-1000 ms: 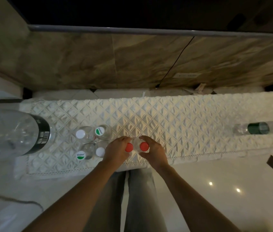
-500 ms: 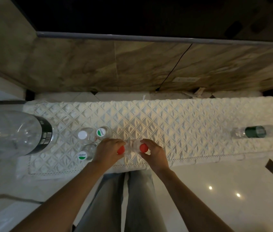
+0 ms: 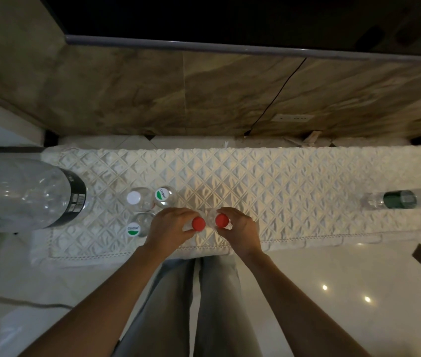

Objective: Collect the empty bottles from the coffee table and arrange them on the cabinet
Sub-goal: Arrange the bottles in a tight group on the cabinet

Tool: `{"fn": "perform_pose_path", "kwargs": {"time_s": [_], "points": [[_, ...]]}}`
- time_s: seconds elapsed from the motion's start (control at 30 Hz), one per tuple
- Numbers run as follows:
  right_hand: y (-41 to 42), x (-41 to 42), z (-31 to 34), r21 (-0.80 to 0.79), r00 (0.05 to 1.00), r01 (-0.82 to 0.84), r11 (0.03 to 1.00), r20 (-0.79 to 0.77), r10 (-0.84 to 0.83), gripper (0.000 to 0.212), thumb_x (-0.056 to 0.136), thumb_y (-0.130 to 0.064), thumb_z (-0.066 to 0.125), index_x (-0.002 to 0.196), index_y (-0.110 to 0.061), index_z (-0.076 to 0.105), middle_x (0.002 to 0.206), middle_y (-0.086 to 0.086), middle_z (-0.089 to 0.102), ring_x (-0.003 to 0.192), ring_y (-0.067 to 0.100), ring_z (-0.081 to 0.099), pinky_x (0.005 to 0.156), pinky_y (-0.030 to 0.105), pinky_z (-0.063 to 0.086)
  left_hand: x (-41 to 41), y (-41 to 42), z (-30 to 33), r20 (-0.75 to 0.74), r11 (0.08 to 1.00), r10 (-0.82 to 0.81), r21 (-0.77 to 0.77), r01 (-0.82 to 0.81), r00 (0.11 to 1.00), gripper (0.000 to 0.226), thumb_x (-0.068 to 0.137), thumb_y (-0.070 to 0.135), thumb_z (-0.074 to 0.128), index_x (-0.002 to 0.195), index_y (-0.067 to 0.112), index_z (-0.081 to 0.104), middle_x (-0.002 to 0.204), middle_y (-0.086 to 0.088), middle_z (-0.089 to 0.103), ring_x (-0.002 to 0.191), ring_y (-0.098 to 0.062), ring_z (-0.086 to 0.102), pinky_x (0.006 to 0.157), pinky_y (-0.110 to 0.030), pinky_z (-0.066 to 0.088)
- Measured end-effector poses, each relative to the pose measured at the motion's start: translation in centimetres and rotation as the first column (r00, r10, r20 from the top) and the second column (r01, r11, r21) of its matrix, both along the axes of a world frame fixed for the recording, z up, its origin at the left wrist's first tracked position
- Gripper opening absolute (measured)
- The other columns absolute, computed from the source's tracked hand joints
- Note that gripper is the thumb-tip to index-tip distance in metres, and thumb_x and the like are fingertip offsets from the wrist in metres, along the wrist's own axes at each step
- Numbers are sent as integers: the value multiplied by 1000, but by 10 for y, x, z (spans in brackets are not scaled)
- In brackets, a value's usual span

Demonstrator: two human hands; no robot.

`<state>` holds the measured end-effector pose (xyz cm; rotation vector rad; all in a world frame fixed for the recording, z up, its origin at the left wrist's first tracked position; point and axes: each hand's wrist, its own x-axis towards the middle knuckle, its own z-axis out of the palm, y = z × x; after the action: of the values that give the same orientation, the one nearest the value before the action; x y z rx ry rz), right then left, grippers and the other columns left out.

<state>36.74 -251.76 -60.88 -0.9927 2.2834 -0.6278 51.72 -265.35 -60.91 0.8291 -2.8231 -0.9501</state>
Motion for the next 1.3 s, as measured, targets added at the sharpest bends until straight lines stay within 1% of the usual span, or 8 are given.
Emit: {"fn": "perform_pose_path", "kwargs": {"time_s": [0.1,0.23,0.43,0.63,0.8,1.0,1.2,1.3], "points": [[1,3,-1,0,1000,-5,1000,2,5,41,66,-16,77,106,-20,68,106,-2,70,93,19,65,77,24,47,-1,0,0,-11,1000,-10,-16,9,1000,33,66,35,83,93,20,71,88,3,73,76,-16,68,67,-25,50],[1,4,0,-4,1000,-5,1000,16,5,41,67,-19,78,106,-21,67,105,-3,70,91,17,65,77,27,51,0,-4,1,-25,1000,-11,26,11,1000,30,68,33,82,91,18,71,87,2,73,76,-16,68,66,-27,52],[1,5,4,-4,998,-21,1000,57,22,40,70,-21,77,109,-22,66,108,-6,68,92,13,63,79,23,49,7,-9,3,-61,1000,0,31,2,998,29,62,30,86,84,16,73,80,3,73,73,-16,67,70,-25,49],[1,9,4,-23,998,-26,999,60,27,40,71,-18,77,109,-20,66,107,-5,69,91,13,63,81,27,51,16,-8,-2,-23,999,-3,45,4,1000,33,63,33,85,89,17,73,85,2,73,79,-17,67,75,-27,47],[1,11,1,-28,998,-31,999,58,33,41,70,-19,78,109,-20,66,109,-5,69,94,14,64,84,28,51,17,-5,-1,-37,1000,1,22,0,999,32,61,32,86,87,17,72,82,2,73,74,-17,68,70,-26,48],[0,12,-1,-8,998,-15,1000,66,15,42,72,-17,77,113,-20,65,113,-4,67,97,12,62,86,24,49,17,-4,0,-40,1000,-3,4,3,999,30,64,32,84,86,17,71,83,2,73,73,-18,68,65,-29,54],[3,12,-1,-14,998,-10,1000,64,11,42,71,-18,79,111,-21,67,109,-5,69,92,9,63,82,19,48,18,-2,-1,-29,1000,4,17,-4,1000,29,70,35,79,93,19,70,89,3,73,80,-15,67,68,-30,54],[4,13,-1,-17,998,7,1000,66,-6,42,71,-18,79,111,-21,66,109,-5,69,92,9,63,83,20,49,18,-2,-1,-31,1000,6,15,-6,999,30,71,36,78,94,18,70,89,3,73,80,-15,67,68,-30,54]]}}
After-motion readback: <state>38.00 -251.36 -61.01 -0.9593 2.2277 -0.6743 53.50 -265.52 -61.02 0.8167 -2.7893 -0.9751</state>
